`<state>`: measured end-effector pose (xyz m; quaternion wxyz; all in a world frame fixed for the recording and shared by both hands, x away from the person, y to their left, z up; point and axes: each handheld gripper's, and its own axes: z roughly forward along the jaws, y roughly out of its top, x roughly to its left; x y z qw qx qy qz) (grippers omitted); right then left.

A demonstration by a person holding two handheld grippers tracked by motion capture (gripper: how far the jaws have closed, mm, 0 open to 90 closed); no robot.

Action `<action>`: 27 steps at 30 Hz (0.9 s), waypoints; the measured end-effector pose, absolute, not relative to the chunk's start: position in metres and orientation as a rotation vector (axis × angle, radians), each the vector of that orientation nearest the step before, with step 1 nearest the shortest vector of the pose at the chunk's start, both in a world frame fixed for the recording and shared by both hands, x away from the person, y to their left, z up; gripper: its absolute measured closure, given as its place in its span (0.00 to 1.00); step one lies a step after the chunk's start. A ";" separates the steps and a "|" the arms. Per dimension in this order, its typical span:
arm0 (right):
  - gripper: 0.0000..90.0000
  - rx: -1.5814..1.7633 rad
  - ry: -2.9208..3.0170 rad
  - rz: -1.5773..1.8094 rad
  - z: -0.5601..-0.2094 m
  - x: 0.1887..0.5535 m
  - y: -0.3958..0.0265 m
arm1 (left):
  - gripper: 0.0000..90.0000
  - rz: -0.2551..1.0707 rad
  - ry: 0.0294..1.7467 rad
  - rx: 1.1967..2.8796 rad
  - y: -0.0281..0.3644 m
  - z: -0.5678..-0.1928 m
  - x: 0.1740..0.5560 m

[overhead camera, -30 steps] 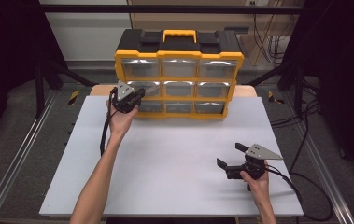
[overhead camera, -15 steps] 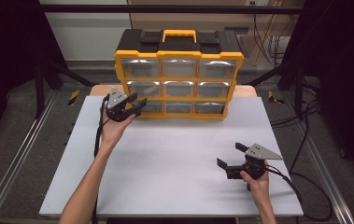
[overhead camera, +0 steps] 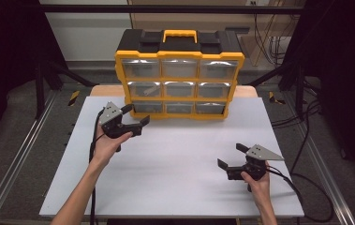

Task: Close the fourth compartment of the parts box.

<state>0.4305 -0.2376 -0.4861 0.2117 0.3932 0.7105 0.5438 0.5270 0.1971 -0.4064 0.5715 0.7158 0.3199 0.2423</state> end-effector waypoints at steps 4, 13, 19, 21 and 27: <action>0.01 1.092 1.974 1.513 -0.486 0.430 -0.238 | 0.07 0.571 0.751 1.681 0.203 -0.410 0.516; 0.00 1.094 1.971 1.515 -0.486 0.430 -0.238 | 0.03 0.551 0.727 1.655 0.220 -0.430 0.487; 0.00 1.091 1.975 1.510 -0.487 0.430 -0.238 | 0.03 0.550 0.730 1.662 0.232 -0.451 0.473; 0.01 1.094 1.977 1.509 -0.487 0.430 -0.237 | 0.03 0.550 0.740 1.653 0.236 -0.457 0.469; 0.00 1.093 1.978 1.505 -0.487 0.430 -0.237 | 0.03 0.565 0.779 1.662 0.250 -0.475 0.461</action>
